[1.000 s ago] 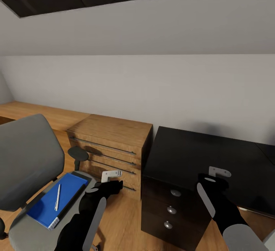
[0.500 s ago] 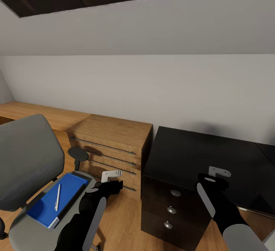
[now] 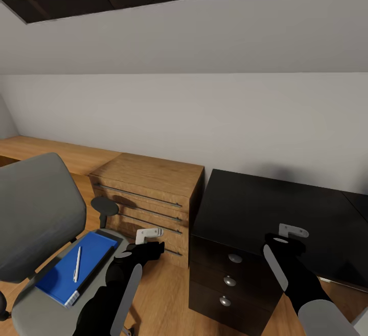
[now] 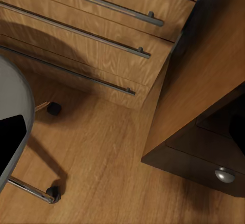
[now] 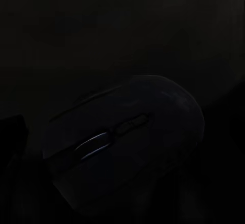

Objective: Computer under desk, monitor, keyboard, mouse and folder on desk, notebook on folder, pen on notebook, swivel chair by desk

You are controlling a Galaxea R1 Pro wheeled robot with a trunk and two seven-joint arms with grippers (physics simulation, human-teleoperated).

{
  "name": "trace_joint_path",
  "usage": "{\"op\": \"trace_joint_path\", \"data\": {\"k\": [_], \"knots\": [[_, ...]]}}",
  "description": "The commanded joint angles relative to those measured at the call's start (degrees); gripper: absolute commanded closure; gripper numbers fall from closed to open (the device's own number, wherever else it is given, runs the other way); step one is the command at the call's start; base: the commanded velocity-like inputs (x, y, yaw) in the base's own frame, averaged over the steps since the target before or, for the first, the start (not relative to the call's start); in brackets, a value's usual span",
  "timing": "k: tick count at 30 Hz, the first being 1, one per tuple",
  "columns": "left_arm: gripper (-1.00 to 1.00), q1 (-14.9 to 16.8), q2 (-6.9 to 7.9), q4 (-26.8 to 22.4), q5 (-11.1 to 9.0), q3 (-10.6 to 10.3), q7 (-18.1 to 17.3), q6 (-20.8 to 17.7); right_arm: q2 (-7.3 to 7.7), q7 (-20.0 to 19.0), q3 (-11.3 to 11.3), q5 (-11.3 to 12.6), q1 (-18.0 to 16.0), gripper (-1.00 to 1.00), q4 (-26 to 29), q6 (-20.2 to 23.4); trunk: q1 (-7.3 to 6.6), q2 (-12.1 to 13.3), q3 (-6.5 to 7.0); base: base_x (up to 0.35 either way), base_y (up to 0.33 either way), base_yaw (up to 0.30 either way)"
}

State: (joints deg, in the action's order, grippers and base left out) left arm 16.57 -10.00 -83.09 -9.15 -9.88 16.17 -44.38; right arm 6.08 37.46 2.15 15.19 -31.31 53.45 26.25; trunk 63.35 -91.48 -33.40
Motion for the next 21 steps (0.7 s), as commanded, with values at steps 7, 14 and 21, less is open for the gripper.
{"op": "trace_joint_path", "data": {"k": [7, 14, 21], "knots": [[-1.0, 0.0, 0.0, -0.1, -0.6, 0.0, 0.5, -0.2, 0.13, 0.4, 0.2, 0.4, -0.1, -1.0, 0.1, 0.5, 0.0, 0.0, -0.06, 0.0, 0.0, 0.0], [-1.0, 0.0, 0.0, -0.1, -0.6, 0.0, 0.5, -0.2, 0.16, 0.3, 0.2, 0.4, -0.1, -1.0, 0.1, 0.5, 0.0, 0.0, -0.06, 0.0, 0.0, 0.0], [-1.0, 0.0, 0.0, -0.1, -0.6, 0.0, 0.5, -0.2, 0.16, 0.2, 0.2, 0.4, -0.1, -1.0, -0.5, 0.5, 0.0, 0.0, -0.06, 0.0, 0.0, 0.0]]}}
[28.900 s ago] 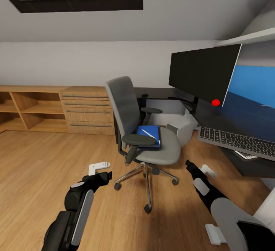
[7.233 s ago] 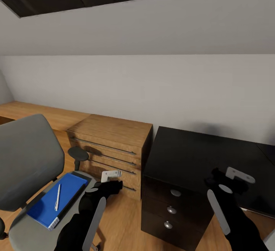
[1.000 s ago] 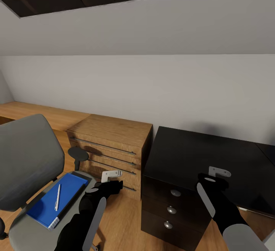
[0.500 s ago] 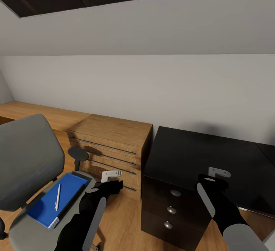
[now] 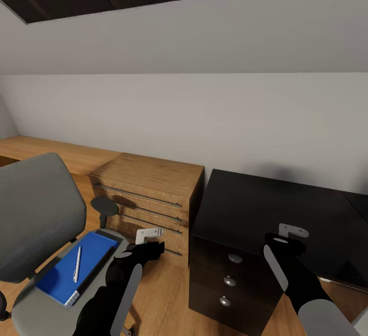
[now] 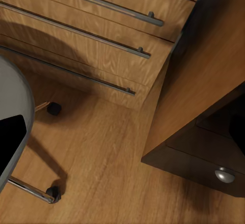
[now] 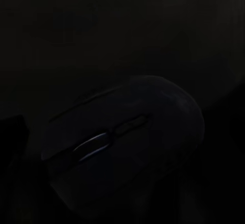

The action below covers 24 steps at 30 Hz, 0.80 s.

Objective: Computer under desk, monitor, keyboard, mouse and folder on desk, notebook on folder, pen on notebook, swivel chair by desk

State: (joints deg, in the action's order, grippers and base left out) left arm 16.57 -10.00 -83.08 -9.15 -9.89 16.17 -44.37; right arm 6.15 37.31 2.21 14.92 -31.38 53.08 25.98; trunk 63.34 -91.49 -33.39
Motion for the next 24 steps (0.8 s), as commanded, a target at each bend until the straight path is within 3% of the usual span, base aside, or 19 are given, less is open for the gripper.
{"op": "trace_joint_path", "data": {"k": [1, 9, 19, 20, 24], "knots": [[-1.0, 0.0, 0.0, -0.1, -0.6, 0.0, 0.5, -0.2, 0.09, 0.4, 0.2, 0.6, -0.1, -1.0, -0.6, 0.8, 0.0, 0.0, -0.07, 0.0, 0.0, 0.0], [-1.0, 0.0, 0.0, -0.1, -0.6, 0.0, 0.5, -0.2, 0.17, 0.2, 0.2, 0.8, -2.1, -1.0, -4.2, 0.3, 0.0, 0.0, -0.07, 0.0, 0.0, 0.0], [-1.0, 0.0, 0.0, -0.1, -0.6, 0.0, 0.5, -0.2, 0.18, 0.2, 0.2, 0.8, -2.1, -1.0, -4.3, 0.3, 0.0, 0.0, -0.07, 0.0, 0.0, 0.0], [-1.0, 0.0, 0.0, -0.1, -0.6, 0.0, 0.5, -0.2, 0.18, 0.3, 0.2, 0.8, -2.1, 1.0, -4.3, 0.3, 0.0, 0.0, -0.07, 0.0, 0.0, 0.0], [-1.0, 0.0, 0.0, -0.1, -0.6, 0.0, 0.5, -0.2, 0.1, 0.3, 0.2, 0.8, -2.1, 1.0, -4.3, 0.3, 0.0, 0.0, -0.07, 0.0, 0.0, 0.0]]}}
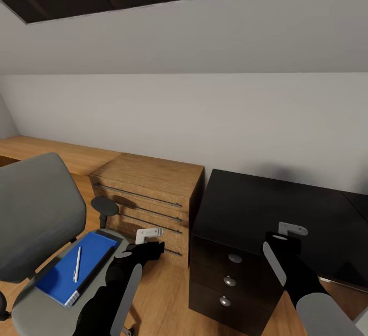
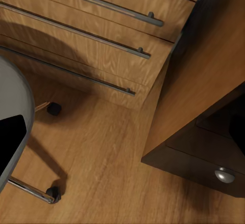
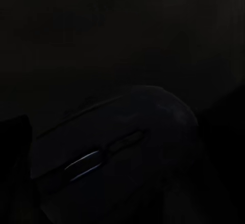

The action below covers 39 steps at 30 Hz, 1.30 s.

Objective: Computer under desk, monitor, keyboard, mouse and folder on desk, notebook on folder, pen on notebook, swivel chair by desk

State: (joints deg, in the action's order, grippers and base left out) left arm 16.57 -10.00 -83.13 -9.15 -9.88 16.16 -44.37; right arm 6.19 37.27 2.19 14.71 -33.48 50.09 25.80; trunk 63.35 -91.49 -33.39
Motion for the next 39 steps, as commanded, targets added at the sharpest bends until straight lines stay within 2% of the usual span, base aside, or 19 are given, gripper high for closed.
{"op": "trace_joint_path", "data": {"k": [1, 39], "knots": [[-1.0, 0.0, 0.0, -0.1, -0.6, 0.0, 0.5, -0.2, 0.06, 0.3, 0.2, 1.0, 0.0, 1.0, -1.3, 0.5, 0.0, 0.0, -0.07, 0.0, 0.0, 0.0], [-1.0, 0.0, 0.0, -0.1, -0.6, 0.0, 0.5, -0.2, 0.05, 0.5, 0.2, 0.9, 0.0, 1.0, -0.6, 0.4, 0.0, 0.0, -0.07, 0.0, 0.0, 0.0]]}}
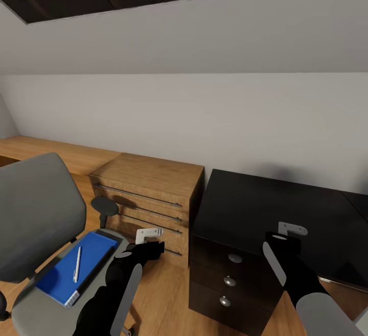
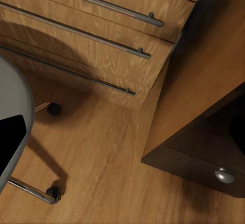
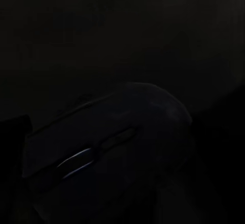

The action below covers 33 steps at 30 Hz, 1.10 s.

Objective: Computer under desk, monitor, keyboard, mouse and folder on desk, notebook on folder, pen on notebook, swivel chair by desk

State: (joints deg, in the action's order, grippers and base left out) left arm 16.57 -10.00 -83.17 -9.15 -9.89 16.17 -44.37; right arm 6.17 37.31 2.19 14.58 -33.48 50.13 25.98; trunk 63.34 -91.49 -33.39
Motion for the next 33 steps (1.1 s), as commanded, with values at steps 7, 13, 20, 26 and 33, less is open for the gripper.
{"op": "trace_joint_path", "data": {"k": [7, 13, 20, 26, 33], "knots": [[-1.0, 0.0, 0.0, -0.2, -0.6, 0.0, 0.5, -0.2, -0.02, 0.5, 0.3, 1.0, 0.0, 1.0, 0.1, 0.2, 0.0, 0.0, -0.07, 0.0, 0.0, 0.0], [-1.0, 0.0, 0.0, -0.2, -0.6, 0.0, 0.5, -0.2, -0.02, 0.5, 0.4, 1.0, 0.0, 1.0, 0.6, 0.2, 0.0, 0.0, -0.07, 0.0, 0.0, 0.0], [-1.0, 0.0, 0.0, -0.2, -0.6, 0.0, 0.5, -0.2, -0.14, 0.5, 0.9, 1.1, 0.1, 1.0, 4.4, 0.2, 0.0, 0.0, -0.07, 0.0, 0.0, 0.0], [-1.0, 0.0, 0.0, -0.2, -0.6, 0.0, 0.5, -0.2, -0.91, 0.5, 1.1, 1.1, 0.1, 1.0, 4.7, 0.2, 0.0, 0.0, -0.07, 0.0, 0.0, 0.0], [-1.0, 0.0, 0.0, -0.2, -0.6, 0.0, 0.5, -0.2, -1.77, 0.3, 3.1, 0.9, 0.1, 1.0, 4.8, 0.2, 0.0, 0.0, -0.07, 0.0, 0.0, 0.065]]}}
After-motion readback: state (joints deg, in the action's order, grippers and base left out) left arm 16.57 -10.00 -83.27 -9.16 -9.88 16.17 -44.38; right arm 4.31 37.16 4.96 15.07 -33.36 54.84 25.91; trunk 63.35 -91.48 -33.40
